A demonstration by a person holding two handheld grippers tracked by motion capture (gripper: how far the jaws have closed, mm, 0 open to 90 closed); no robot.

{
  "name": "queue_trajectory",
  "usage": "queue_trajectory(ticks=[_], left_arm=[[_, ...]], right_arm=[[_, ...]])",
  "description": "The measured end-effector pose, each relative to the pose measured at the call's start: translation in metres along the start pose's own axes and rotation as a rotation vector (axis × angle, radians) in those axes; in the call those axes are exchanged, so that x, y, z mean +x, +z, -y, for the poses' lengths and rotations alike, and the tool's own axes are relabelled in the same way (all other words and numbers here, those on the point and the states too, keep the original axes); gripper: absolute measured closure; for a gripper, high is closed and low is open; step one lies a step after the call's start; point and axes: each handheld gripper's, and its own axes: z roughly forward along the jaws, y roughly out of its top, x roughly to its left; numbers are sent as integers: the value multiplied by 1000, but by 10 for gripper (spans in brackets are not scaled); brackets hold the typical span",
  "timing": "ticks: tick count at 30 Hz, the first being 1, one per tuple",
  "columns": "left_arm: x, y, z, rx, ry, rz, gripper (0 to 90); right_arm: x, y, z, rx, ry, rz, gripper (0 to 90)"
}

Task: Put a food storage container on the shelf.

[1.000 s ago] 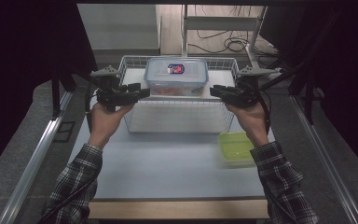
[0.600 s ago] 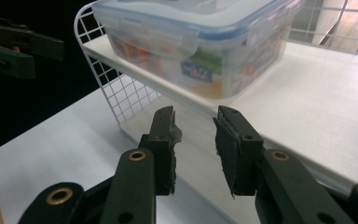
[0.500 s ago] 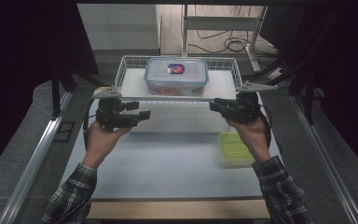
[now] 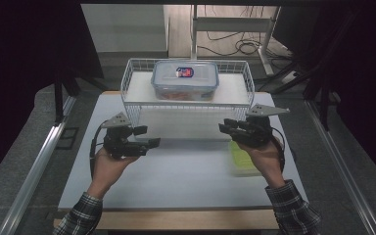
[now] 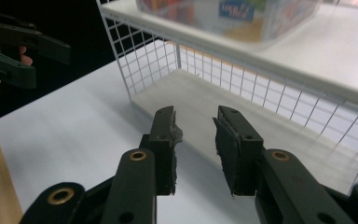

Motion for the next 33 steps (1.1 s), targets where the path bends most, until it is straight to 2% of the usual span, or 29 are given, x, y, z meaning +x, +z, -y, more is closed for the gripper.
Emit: queue_trajectory(ticks=[5, 10, 15, 17, 20, 22, 29, 33], left_arm=[[-6, 4, 14, 11, 1, 5, 259], [-16, 6, 28, 15, 2, 32, 250], [-27, 9, 38, 53, 50, 9, 227], [-31, 10, 44, 67, 56, 1, 217], [-33, 11, 53, 99, 41, 28, 201], [-36, 11, 59, 119, 42, 27, 176], [-41, 8, 71, 108, 28, 27, 140], [-44, 10, 80, 101, 16, 67, 117]], right_arm=[[5, 1, 16, 28, -3, -9, 615], [9, 2, 30, 40, -11, 0, 572], [13, 0, 40, 49, -4, -1, 511], [17, -1, 44, 53, -5, -4, 487], [22, -2, 51, 55, -13, -3, 456], [25, -3, 55, 61, -23, 6, 436], [33, -1, 72, 71, -39, 24, 354], [40, 0, 83, 74, -28, 8, 322]])
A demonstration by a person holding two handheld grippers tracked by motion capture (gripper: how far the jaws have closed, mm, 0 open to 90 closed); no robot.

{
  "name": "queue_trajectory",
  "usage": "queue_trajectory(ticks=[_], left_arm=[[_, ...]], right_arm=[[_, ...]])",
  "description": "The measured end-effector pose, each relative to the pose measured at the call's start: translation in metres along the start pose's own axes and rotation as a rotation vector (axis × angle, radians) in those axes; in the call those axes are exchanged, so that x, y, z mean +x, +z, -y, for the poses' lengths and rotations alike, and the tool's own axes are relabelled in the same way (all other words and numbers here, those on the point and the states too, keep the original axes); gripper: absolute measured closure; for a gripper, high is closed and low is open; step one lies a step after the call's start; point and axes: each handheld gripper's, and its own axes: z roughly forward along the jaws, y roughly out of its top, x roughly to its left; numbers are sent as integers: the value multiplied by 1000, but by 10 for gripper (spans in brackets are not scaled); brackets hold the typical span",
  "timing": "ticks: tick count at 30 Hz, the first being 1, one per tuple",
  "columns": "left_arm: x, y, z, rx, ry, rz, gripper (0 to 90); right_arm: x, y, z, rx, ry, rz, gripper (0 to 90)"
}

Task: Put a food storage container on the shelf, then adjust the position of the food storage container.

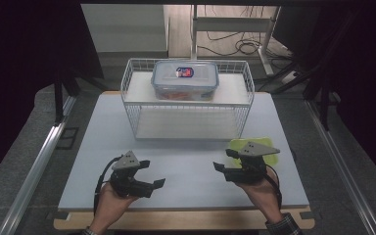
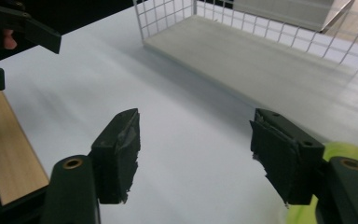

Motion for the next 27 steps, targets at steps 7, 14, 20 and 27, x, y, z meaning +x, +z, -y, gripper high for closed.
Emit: queue_trajectory(ticks=[7, 14, 20, 27], left_arm=[[-7, 5, 14, 18, 24, -28, 77], [-6, 4, 34, 24, 75, -143, 46], [1, 2, 42, 15, 55, -169, 39], [10, 3, 48, -2, 29, -183, 41]], right_arm=[[11, 0, 14, 4, -32, -2, 265], [11, 4, 31, 43, -21, -4, 190], [6, 9, 36, 81, 36, 16, 181], [-16, -3, 37, 89, 115, 71, 302]])
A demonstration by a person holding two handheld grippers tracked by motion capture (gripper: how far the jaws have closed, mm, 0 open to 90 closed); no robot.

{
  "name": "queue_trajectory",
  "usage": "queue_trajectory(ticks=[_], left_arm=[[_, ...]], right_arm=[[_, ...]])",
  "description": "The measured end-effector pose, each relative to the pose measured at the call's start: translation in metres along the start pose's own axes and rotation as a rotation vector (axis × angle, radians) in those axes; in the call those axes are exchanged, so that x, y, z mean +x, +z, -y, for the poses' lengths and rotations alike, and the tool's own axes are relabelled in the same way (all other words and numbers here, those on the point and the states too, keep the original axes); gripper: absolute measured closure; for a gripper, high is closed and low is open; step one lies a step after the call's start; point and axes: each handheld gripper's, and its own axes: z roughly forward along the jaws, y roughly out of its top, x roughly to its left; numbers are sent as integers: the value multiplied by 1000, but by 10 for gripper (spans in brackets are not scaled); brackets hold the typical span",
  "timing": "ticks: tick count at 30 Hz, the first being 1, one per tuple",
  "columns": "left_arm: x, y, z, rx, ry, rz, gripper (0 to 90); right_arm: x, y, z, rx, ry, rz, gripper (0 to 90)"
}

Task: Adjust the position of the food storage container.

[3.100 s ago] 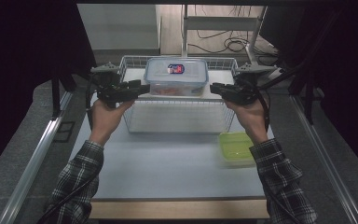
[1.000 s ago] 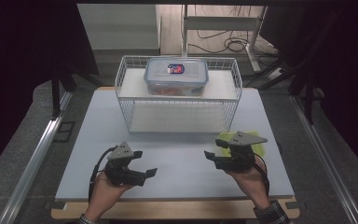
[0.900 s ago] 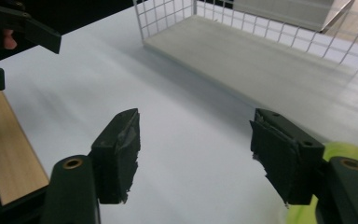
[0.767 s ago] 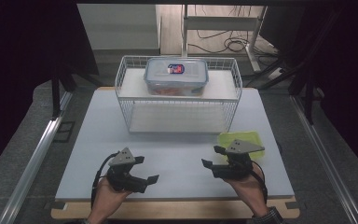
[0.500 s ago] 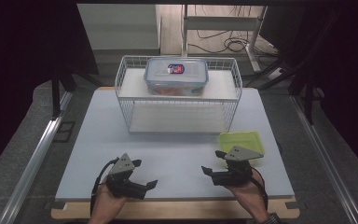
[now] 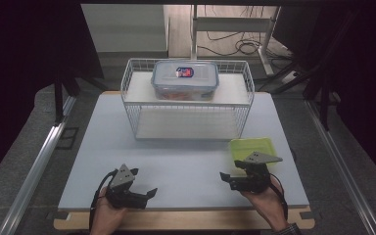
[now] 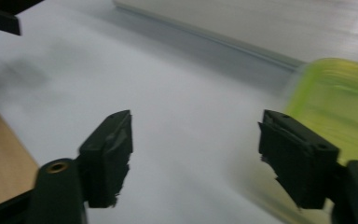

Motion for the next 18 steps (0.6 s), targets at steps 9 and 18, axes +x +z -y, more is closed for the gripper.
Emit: queue_trajectory(ticks=[9, 18], left_arm=[[2, 2, 1, -17, -4, 41, 46], [2, 4, 1, -13, 8, 37, 52]], right_arm=[[-34, -16, 4, -24, 3, 144, 632], [-78, -43, 9, -66, 71, 299, 885]])
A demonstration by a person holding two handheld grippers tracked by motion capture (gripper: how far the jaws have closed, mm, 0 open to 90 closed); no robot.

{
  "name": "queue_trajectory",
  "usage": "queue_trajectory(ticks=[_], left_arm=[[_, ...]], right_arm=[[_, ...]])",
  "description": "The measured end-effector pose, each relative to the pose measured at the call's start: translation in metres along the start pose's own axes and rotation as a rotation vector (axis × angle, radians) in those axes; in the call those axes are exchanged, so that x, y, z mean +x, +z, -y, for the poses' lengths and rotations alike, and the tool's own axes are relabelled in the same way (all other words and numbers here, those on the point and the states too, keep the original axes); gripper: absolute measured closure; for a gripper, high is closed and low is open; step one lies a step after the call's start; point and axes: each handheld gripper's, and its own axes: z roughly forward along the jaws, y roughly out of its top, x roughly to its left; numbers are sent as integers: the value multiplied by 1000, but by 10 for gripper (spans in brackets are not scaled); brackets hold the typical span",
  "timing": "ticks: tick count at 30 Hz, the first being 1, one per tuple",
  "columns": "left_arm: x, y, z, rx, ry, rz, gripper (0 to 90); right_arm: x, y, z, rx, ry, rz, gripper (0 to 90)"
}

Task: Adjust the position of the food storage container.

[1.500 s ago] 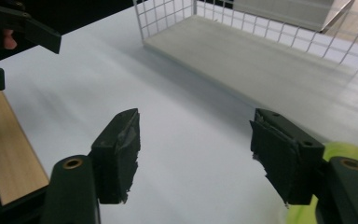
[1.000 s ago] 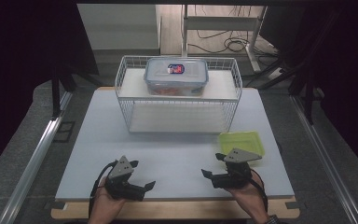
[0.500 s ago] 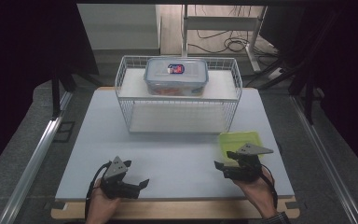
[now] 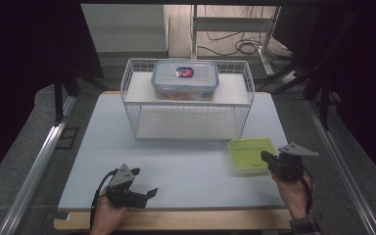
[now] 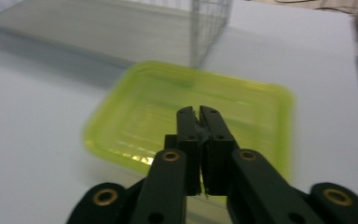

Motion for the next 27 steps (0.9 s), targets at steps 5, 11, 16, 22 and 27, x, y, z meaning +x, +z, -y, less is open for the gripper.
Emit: queue_trajectory(ticks=[5, 11, 16, 22, 27], left_arm=[[0, 2, 0, 7, 4, 0, 53], [0, 3, 0, 11, 4, -4, 54], [0, 4, 0, 13, 2, -6, 56], [0, 7, 0, 22, 10, -6, 58], [-1, 8, 0, 23, 12, -3, 57]], right_arm=[[-22, 2, 2, 14, 14, 65, 887], [-40, 13, 0, 37, 2, 113, 888], [-56, 25, -3, 56, 32, 129, 888], [-66, 46, -5, 102, 40, 127, 888], [-66, 53, -4, 134, 42, 118, 887]])
